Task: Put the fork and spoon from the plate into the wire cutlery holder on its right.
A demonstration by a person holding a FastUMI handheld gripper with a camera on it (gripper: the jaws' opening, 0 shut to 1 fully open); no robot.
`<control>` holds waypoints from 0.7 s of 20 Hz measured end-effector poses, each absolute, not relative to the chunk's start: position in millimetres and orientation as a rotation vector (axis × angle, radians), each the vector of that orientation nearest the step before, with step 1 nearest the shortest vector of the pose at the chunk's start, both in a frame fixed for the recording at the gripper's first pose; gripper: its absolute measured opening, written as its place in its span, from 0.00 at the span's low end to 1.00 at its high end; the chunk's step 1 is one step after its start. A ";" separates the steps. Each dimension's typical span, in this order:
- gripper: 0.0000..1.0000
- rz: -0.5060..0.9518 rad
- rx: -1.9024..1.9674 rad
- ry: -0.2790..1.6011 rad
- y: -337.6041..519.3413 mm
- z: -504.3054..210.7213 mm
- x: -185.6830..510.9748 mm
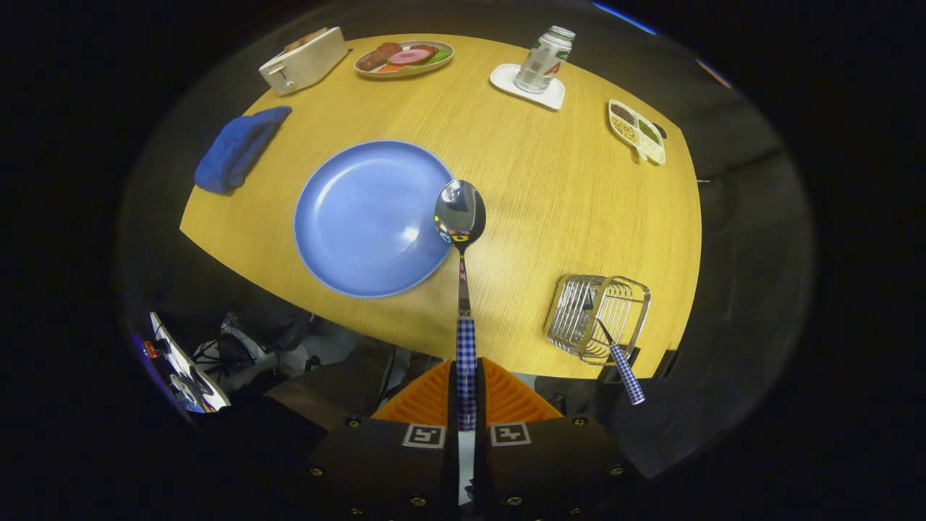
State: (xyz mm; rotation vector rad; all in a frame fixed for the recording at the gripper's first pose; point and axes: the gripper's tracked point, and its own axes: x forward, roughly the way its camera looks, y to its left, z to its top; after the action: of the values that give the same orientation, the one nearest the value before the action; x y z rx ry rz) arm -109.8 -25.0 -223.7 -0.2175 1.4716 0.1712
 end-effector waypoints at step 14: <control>0.08 0.046 -0.252 1.572 -125.6 -179.5 -143.2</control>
State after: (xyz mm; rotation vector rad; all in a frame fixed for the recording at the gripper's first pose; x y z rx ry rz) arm -143.2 -125.6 -179.5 -0.2520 1.5720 0.0458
